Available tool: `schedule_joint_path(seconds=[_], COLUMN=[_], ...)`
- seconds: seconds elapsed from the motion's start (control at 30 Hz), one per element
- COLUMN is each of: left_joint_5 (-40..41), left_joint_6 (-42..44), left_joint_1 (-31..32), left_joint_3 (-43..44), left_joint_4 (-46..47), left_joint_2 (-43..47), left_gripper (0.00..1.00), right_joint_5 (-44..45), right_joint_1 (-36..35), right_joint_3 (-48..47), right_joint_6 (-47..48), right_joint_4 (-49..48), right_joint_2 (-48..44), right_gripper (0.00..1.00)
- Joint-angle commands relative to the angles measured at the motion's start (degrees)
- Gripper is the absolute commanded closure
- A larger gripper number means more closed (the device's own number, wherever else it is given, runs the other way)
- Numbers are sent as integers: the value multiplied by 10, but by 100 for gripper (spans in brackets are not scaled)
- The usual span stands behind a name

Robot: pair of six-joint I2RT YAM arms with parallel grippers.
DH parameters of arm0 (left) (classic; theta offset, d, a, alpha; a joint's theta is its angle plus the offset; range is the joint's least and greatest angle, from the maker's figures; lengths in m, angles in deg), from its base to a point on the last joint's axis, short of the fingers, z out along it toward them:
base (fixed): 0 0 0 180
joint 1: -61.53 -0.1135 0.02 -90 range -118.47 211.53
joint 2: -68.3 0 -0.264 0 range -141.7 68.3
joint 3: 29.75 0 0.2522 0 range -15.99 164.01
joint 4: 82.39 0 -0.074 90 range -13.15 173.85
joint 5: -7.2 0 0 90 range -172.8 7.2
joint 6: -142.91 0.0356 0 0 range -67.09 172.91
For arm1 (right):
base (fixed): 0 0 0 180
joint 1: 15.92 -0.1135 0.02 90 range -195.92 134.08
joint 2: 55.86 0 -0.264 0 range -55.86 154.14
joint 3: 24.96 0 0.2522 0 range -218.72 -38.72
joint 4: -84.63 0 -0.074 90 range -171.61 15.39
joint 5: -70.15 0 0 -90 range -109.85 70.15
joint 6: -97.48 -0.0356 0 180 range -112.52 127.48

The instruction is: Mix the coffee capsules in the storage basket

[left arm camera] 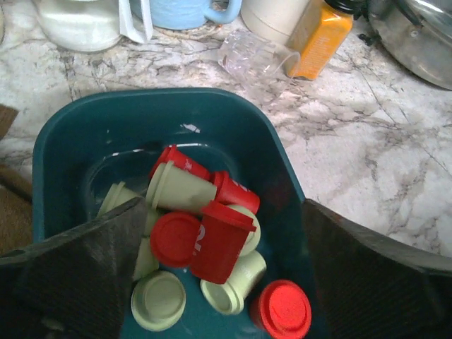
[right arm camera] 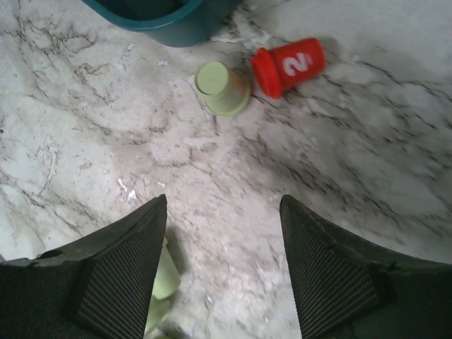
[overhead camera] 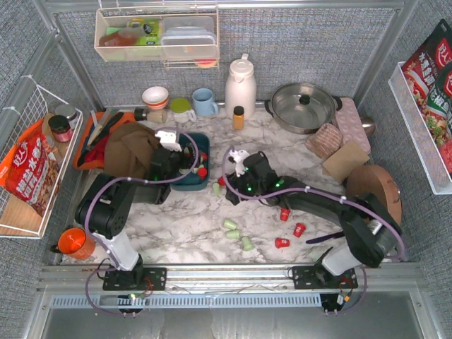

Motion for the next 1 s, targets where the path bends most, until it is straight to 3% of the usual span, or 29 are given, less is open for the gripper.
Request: schedule_joint_path(seconds=[0.0, 0.27, 0.43, 0.73, 0.97], left_joint_5=[30, 68, 80, 79, 78], left_joint_6=[11, 62, 80, 93, 112], left_joint_1=[-2, 0, 0, 7, 17], left_joint_3=[-38, -100, -121, -123, -124], left_joint_4=[34, 16, 2, 2, 4], left_joint_2=[43, 140, 172, 177, 173], left_gripper=[1, 1, 1, 1, 1], right_joint_5=[-27, 36, 73, 97, 101], right_joint_1=[-17, -44, -50, -58, -61], right_joint_3=[-15, -74, -114, -155, -148], right_joint_6=[17, 40, 50, 66, 64], right_joint_4=[-92, -143, -125, -98, -96], right_joint_2=[61, 166, 204, 251, 247], right_gripper=[31, 36, 40, 47, 62])
